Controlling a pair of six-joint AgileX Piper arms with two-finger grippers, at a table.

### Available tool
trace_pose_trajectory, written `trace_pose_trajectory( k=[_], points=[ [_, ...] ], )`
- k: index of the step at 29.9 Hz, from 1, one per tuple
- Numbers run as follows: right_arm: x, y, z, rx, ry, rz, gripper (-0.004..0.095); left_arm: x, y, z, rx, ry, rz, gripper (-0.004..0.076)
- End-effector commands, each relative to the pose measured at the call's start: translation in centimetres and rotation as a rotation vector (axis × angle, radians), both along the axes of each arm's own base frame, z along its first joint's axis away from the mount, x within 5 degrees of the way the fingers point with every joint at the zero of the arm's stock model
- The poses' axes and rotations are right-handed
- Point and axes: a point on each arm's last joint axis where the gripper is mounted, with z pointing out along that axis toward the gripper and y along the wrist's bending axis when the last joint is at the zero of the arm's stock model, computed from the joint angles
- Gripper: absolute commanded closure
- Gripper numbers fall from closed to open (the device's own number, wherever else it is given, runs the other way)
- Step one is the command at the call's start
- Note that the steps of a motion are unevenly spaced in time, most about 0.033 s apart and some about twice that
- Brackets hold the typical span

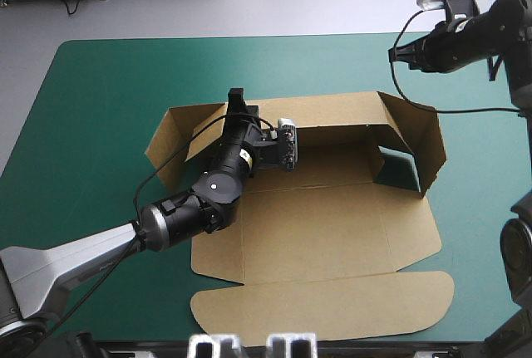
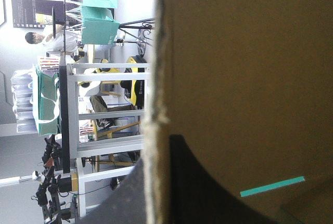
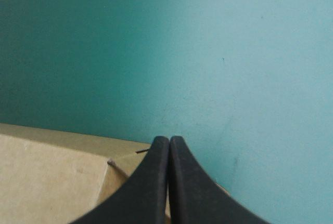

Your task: Fold the box

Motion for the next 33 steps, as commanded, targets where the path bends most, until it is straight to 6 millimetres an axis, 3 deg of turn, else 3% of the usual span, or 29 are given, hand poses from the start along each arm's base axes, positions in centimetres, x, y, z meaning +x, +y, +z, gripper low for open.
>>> trace_pose_trajectory(
  k=[1, 7, 12, 25, 33],
  points=[
    [0.5, 0.1, 1.1, 0.072, -0.034, 0.02, 0.0928, -0.5, 0.3, 2.5, -0.06, -0.066, -0.008, 0.0734],
    [1.9, -1.1, -2.4, 0.084, 0.08, -0.021, 0.0928, -0.5, 0.3, 2.5, -0.059, -0.066, -0.006, 0.0734],
    [1.6, -1.4, -4.9, 0.089, 0.162, -0.002, 0.0928, -0.5, 0.4, 2.5, -0.058, -0.067, -0.002, 0.0734],
    [-2.0, -0.7, -5.7, 0.099, 0.187, 0.122, 0.0928, -0.4, 0.3, 2.5, -0.057, -0.066, -0.002, 0.0734],
    [-4.5, -0.5, -8.8, 0.079, 0.156, 0.156, 0.0928, -0.5, 0.3, 2.4, -0.059, -0.063, -0.001, 0.0734]
  ],
)
